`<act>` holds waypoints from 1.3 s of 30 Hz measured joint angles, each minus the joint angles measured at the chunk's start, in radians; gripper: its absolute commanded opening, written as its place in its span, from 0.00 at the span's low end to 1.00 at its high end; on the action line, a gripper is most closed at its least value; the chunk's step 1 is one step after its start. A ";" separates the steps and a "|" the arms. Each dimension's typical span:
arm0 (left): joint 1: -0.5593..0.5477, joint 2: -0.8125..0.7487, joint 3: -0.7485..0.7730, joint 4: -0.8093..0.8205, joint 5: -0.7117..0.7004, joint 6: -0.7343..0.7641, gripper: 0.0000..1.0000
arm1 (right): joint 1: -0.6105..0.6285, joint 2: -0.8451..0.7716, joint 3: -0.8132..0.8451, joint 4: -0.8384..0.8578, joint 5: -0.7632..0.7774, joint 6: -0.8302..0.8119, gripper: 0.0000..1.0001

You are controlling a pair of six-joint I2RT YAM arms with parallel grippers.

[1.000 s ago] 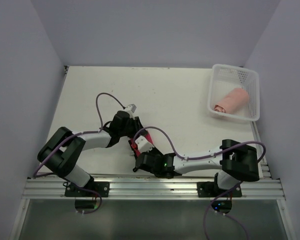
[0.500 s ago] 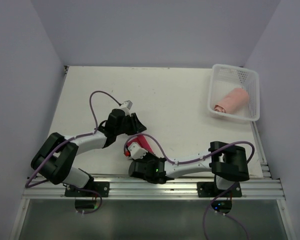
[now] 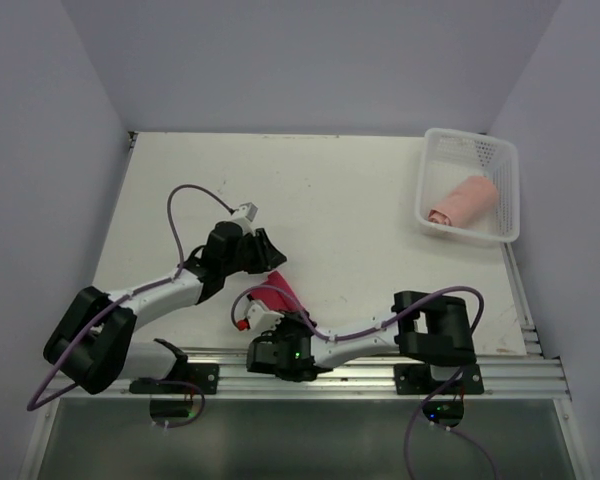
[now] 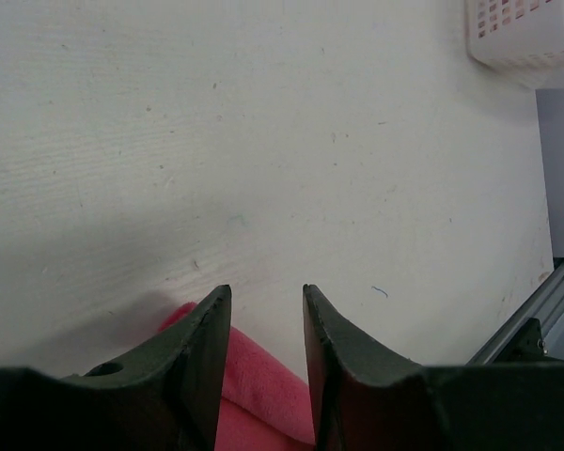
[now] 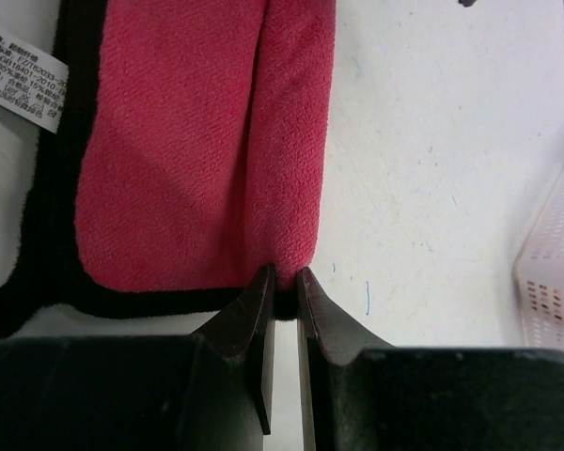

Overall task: Roll the towels
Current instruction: Roll the towel

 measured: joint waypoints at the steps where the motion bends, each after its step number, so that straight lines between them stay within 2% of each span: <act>1: 0.000 -0.009 0.003 -0.013 -0.005 0.004 0.40 | 0.009 0.012 0.007 -0.007 0.008 -0.004 0.00; 8: 0.000 -0.091 0.004 -0.056 -0.034 0.016 0.41 | 0.057 0.069 0.029 -0.028 0.061 -0.055 0.00; 16: 0.000 -0.102 -0.003 -0.057 -0.019 0.006 0.40 | 0.134 0.212 0.124 -0.099 0.122 -0.103 0.00; 25: -0.010 -0.160 -0.091 -0.037 0.015 -0.056 0.38 | 0.173 0.281 0.172 -0.171 0.150 -0.144 0.00; 39: -0.160 -0.259 -0.182 0.014 -0.002 -0.153 0.38 | 0.174 0.315 0.214 -0.224 0.133 -0.184 0.00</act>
